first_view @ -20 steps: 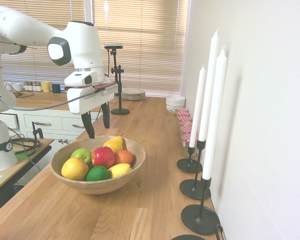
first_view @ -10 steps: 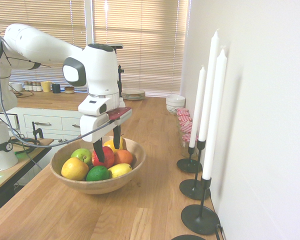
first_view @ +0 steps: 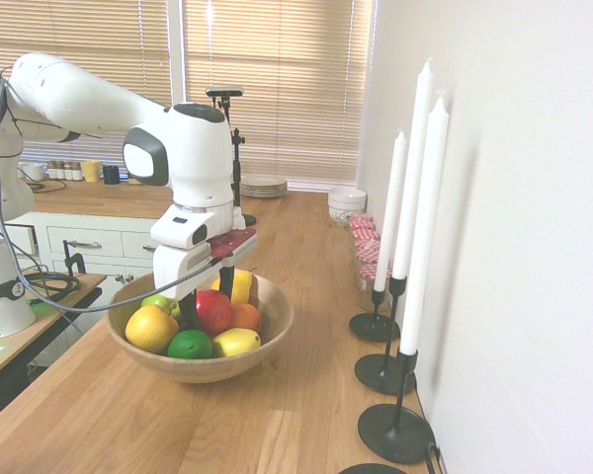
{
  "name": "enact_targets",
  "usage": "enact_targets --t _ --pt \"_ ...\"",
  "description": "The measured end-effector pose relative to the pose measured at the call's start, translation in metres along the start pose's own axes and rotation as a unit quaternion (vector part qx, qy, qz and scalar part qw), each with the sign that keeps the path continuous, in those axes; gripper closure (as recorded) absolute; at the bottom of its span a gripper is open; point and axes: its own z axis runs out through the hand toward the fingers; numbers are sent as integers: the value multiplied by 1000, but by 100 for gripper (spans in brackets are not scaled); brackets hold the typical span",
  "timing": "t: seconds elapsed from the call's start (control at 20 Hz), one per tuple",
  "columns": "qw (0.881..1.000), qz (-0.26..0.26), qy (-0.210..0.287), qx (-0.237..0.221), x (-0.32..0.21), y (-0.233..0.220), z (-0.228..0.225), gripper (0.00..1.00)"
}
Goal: Take red apple out of the basket
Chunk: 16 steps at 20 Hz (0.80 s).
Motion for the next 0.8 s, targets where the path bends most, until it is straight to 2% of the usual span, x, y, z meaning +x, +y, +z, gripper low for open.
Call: enact_targets --t 0.8 --pt "1000 -4 11 11 -3 -4 -14 100"
